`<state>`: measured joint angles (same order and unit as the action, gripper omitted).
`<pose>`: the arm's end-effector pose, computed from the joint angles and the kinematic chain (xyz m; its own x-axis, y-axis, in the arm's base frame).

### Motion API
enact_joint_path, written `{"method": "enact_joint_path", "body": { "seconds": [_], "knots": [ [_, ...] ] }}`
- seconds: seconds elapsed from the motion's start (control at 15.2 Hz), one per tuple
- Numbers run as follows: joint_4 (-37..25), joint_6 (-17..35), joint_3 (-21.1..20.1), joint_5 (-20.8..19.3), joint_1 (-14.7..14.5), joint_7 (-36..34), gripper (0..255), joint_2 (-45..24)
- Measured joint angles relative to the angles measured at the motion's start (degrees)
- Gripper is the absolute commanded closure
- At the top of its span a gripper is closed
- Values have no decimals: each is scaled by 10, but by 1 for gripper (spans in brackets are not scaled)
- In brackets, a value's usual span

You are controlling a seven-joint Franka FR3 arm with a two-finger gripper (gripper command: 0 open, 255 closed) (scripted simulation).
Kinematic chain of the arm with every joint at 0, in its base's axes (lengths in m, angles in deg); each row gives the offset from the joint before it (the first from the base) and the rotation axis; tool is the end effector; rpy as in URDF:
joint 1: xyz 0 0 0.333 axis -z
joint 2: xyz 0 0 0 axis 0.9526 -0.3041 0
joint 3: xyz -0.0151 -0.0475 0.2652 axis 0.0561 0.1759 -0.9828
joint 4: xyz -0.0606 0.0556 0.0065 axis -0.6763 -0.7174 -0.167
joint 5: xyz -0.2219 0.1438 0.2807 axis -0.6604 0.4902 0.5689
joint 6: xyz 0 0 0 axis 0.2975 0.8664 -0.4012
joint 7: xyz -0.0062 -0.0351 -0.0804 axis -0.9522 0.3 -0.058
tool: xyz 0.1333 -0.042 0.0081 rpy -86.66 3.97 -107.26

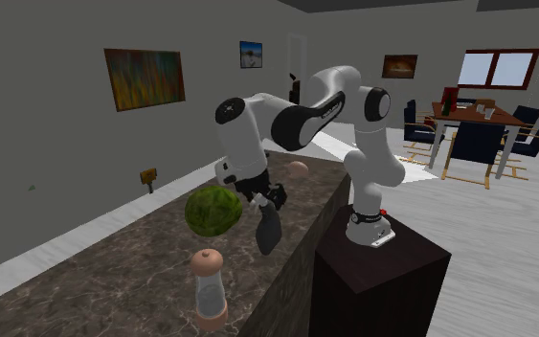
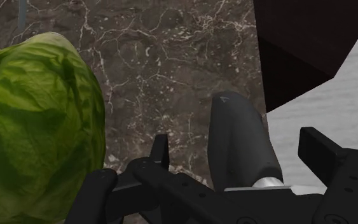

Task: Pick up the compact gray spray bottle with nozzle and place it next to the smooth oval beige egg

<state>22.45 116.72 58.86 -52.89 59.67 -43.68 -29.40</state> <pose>0.5515 0.1442 0.4130 0.7135 0.5260 -0.4628 0.6036 -0.7969 0.0248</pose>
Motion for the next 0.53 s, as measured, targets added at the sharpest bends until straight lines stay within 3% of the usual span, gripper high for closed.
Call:
{"method": "enact_joint_path", "body": {
  "seconds": [0.53],
  "knots": [
    [64, 55, 0, -3, 2, 0, 0, 47]
  ]
}}
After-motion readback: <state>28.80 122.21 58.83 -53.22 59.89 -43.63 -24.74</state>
